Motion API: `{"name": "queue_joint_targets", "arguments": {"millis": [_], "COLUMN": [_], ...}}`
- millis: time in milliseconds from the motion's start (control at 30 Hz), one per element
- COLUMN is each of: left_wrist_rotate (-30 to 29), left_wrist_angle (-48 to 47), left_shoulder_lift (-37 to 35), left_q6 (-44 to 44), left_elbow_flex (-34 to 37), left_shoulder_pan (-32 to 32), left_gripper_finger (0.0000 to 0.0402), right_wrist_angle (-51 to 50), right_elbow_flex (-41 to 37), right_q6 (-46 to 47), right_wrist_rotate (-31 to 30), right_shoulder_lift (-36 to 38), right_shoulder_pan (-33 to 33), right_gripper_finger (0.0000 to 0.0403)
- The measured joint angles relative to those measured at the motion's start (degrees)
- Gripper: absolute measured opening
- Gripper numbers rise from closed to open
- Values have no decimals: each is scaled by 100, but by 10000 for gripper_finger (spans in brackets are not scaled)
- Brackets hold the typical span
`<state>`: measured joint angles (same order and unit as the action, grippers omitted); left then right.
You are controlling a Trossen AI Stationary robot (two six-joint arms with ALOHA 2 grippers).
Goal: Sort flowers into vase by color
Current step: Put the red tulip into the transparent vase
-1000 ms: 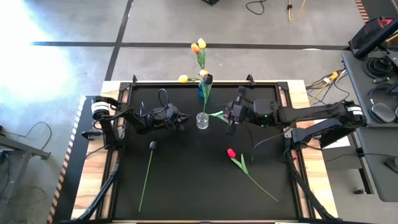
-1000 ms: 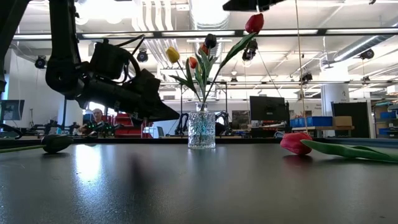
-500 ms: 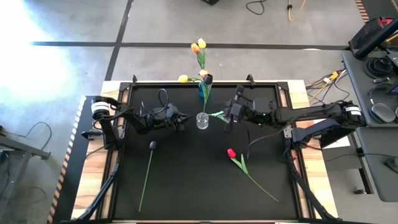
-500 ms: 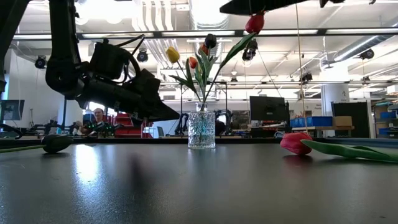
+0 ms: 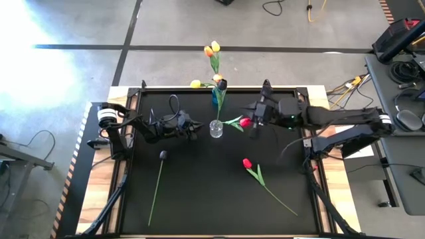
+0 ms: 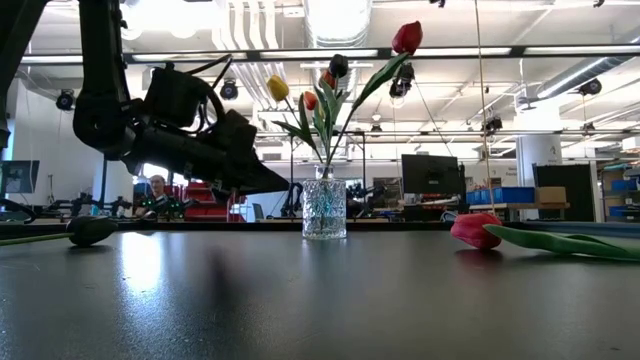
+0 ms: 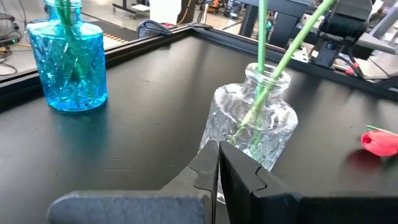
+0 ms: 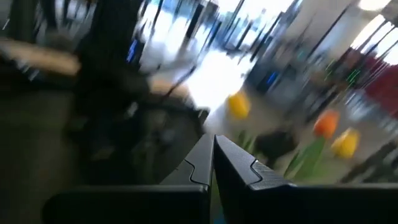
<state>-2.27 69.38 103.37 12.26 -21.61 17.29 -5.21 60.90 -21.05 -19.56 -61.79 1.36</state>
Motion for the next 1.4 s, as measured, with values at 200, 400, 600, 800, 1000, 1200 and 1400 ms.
{"name": "queue_joint_targets", "arguments": {"millis": [200, 400, 600, 800, 1000, 1200, 1400], "left_wrist_rotate": [3, 1, -1, -3, -5, 2, 23], "left_wrist_angle": [-25, -3, 5, 75, 107, 103, 73], "left_shoulder_lift": [0, 0, 0, 0, 0, 0, 0], "left_q6": [-64, -123, -174, -279, -342, -344, -344], "left_elbow_flex": [0, 0, 0, -11, -48, -121, -122], "left_shoulder_pan": [0, 0, 0, 0, 7, 7, 5], "left_gripper_finger": [0, 0, 0, 0, 0, 0, 0], "right_wrist_angle": [-3496, -5460, -5879, -5564, -4323, -3810, -3777], "right_elbow_flex": [1237, 1251, 543, -251, -817, -868, -628], "right_q6": [1803, 3999, 5696, 6605, 7282, 7672, 7979], "right_wrist_rotate": [1, -134, -97, 706, 1640, 2015, 2065], "right_shoulder_lift": [27, 15, -129, -550, -1134, -2010, -2757], "right_shoulder_pan": [-525, -1111, -1544, -1597, -1610, -1758, -1937], "right_gripper_finger": [9, 9, 13, 54, 140, 202, 210]}}
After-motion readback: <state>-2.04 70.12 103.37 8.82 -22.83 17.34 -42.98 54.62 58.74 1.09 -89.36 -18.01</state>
